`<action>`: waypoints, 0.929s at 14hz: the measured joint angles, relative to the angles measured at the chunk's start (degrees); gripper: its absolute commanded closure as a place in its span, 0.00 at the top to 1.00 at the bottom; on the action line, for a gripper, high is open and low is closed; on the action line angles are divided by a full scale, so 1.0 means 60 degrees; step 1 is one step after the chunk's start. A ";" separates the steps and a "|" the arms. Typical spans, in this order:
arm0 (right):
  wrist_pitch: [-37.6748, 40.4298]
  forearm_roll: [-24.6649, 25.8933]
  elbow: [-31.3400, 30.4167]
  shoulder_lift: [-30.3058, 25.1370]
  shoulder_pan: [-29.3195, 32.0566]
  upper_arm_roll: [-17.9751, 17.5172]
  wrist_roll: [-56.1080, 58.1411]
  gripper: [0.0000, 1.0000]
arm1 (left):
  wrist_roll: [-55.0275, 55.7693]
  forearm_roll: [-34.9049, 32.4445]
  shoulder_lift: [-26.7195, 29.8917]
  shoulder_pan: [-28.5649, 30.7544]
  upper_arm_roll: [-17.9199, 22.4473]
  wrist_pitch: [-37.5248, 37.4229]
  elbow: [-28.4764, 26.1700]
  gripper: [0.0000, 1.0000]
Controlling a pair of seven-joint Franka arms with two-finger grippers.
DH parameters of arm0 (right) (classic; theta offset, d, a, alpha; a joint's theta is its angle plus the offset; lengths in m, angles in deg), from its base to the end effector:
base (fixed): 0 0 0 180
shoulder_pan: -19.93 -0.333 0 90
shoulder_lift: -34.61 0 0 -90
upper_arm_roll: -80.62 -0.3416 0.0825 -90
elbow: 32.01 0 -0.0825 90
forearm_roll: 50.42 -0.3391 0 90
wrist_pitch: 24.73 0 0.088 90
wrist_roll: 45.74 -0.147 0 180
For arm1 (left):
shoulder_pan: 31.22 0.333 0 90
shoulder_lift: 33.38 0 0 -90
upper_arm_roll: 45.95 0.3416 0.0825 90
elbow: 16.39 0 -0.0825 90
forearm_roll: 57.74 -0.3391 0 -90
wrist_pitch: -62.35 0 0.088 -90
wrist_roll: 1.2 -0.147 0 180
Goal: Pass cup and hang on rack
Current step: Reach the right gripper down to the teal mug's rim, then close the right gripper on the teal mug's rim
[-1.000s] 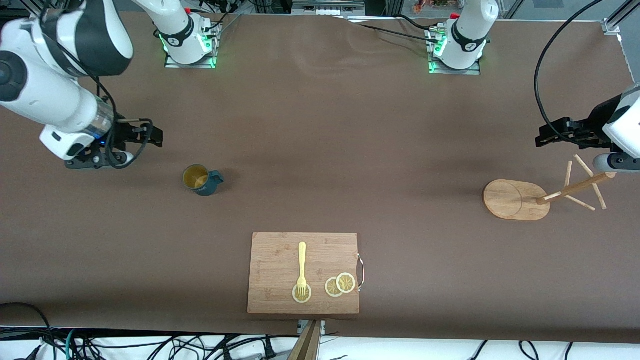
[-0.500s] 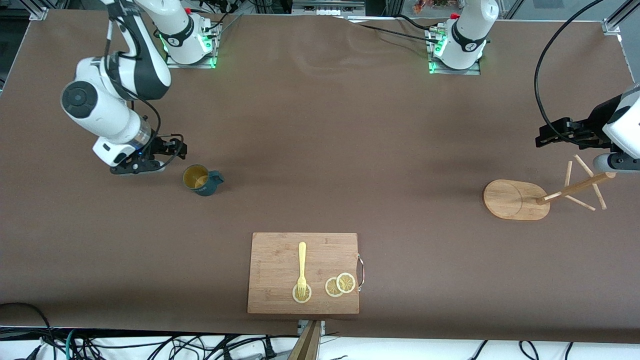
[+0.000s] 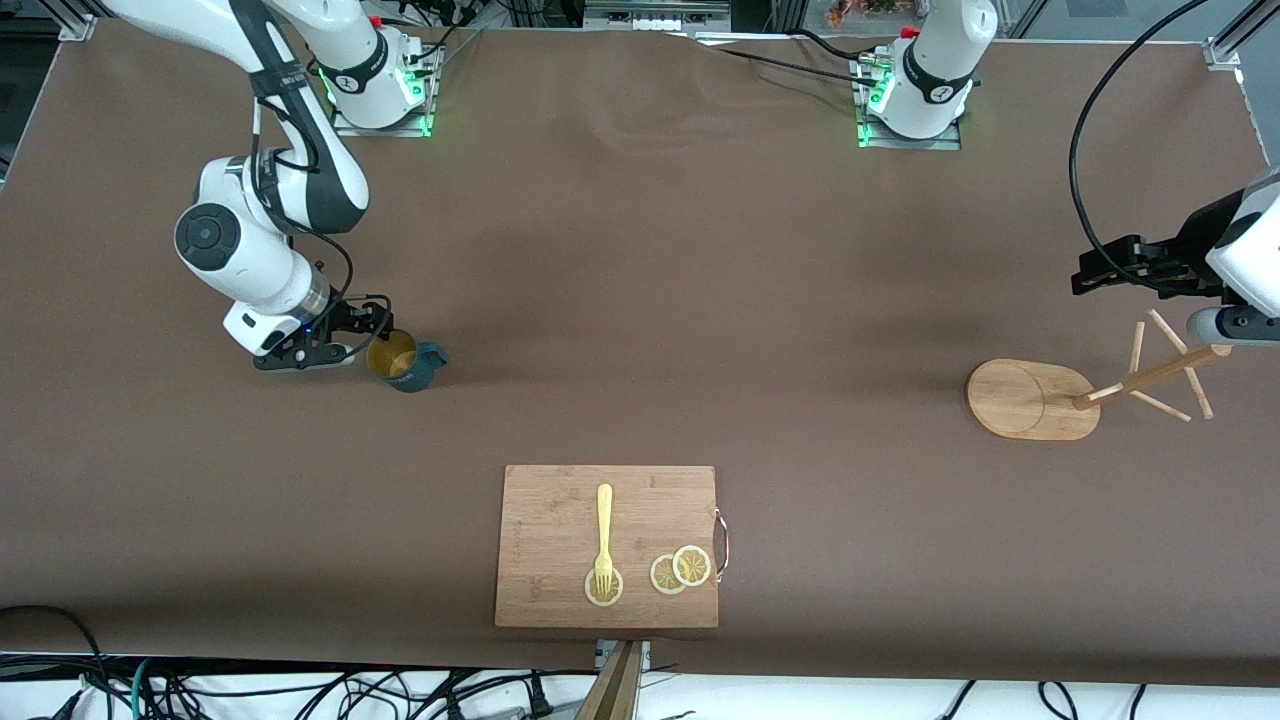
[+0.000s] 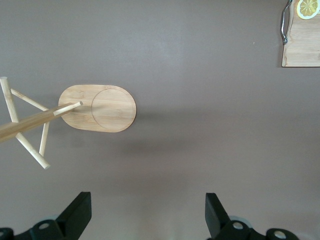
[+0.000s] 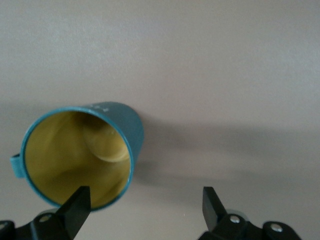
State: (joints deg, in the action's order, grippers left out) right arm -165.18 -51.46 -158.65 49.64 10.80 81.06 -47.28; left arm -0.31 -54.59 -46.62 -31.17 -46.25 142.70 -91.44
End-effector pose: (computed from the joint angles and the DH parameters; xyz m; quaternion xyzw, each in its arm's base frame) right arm 0.5220 0.0803 0.2778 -0.9984 -0.0554 0.0110 0.0037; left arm 0.5618 -0.0108 0.5817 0.9972 0.0029 -0.0695 0.0273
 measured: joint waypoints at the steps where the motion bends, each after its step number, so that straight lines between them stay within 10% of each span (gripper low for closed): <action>1: -0.0001 0.0000 0.0149 0.0146 -0.0001 -0.0018 0.0000 0.98 | 0.0000 0.0000 0.0000 0.0000 0.0001 0.0000 0.0000 1.00; 13: -0.0010 -0.0006 0.0652 0.0798 -0.0105 -0.0081 -0.0020 0.28 | 0.0000 0.0000 -0.0001 0.0000 0.0000 0.0000 0.0000 1.00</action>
State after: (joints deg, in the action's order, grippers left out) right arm -165.24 -51.49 -154.74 54.43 10.17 80.57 -47.40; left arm -0.31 -54.59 -46.63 -31.17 -46.25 142.70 -91.44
